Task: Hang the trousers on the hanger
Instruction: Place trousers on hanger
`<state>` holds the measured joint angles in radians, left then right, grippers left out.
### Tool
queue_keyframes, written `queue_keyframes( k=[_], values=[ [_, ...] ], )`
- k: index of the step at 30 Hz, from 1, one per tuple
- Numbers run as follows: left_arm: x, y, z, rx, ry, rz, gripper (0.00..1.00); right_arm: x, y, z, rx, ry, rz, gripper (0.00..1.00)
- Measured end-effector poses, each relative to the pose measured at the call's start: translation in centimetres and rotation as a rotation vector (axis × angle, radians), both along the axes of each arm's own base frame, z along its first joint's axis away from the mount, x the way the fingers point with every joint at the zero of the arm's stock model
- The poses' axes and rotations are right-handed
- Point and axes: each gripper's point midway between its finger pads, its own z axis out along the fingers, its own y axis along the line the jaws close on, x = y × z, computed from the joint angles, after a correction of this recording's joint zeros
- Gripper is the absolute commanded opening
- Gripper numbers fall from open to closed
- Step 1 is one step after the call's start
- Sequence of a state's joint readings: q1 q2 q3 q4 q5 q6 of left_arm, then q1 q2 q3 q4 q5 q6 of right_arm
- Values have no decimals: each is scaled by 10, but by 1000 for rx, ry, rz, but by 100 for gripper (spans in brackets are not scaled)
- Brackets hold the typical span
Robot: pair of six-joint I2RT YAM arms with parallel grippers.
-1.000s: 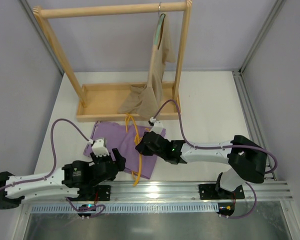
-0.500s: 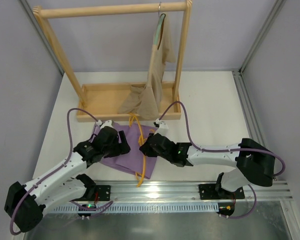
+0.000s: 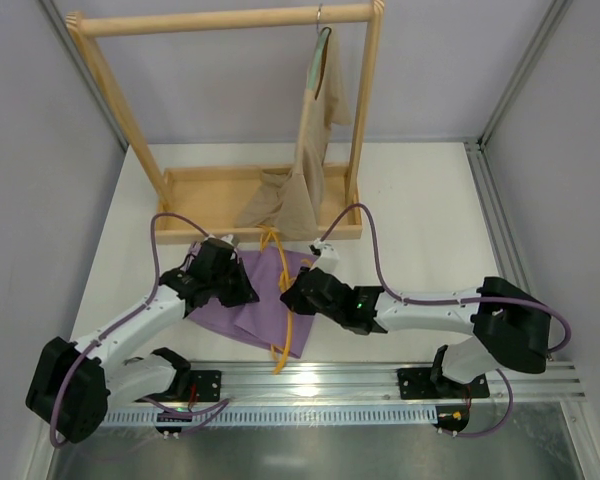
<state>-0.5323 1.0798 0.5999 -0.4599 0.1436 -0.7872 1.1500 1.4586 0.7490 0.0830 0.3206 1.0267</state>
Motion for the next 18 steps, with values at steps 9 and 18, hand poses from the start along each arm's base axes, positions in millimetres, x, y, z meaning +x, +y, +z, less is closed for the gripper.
queue_keyframes(
  k=[9,18],
  values=[
    [-3,-9,24,-101,-17,21,0,-8,-45,-4,22,16,-107,4],
    [7,-9,53,-114,-56,68,0,-18,-96,-10,53,40,-224,4]
  ],
)
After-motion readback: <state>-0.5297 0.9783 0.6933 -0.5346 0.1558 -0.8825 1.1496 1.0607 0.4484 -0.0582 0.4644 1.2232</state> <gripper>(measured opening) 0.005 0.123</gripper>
